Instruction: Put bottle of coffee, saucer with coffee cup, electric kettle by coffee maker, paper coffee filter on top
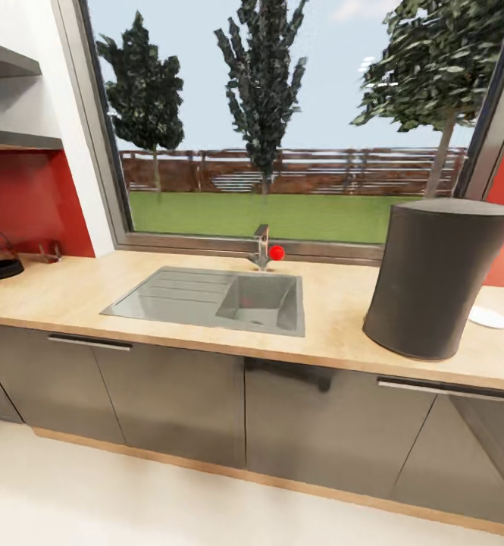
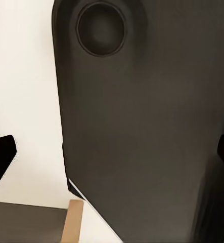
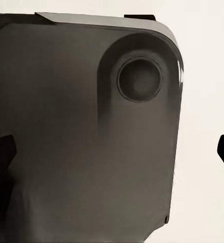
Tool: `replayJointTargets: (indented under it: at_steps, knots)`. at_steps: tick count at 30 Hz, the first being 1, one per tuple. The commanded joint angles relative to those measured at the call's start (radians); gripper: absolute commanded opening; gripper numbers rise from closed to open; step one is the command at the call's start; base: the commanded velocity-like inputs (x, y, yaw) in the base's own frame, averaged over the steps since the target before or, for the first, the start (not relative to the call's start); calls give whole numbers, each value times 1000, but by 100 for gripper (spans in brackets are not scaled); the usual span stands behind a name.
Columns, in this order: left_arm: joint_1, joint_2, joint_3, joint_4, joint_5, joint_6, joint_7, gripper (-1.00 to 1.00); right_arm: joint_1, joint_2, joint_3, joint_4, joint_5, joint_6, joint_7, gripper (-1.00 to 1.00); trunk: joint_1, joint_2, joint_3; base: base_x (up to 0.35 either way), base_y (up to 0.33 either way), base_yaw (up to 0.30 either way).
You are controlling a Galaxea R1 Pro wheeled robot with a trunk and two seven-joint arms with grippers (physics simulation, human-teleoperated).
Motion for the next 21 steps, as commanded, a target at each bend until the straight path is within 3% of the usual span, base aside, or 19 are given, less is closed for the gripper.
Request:
replayJointTargets:
  at_steps: [1, 16, 21]
  knots:
    - [0, 0, 0, -1, 0, -1, 0, 100, 0, 0, 0, 0, 0, -1, 0, 100, 0, 0, -2, 241, 227, 216]
    - [0, 0, 0, -22, 1, -3, 0, 100, 0, 1, 0, 0, 1, -1, 0, 100, 0, 0, -17, 239, 247, 216]
    - [1, 0, 3, -22, 1, -87, 0, 100, 0, 3, 1, 0, 0, -1, 2, 100, 0, 0, -22, 195, 282, 214]
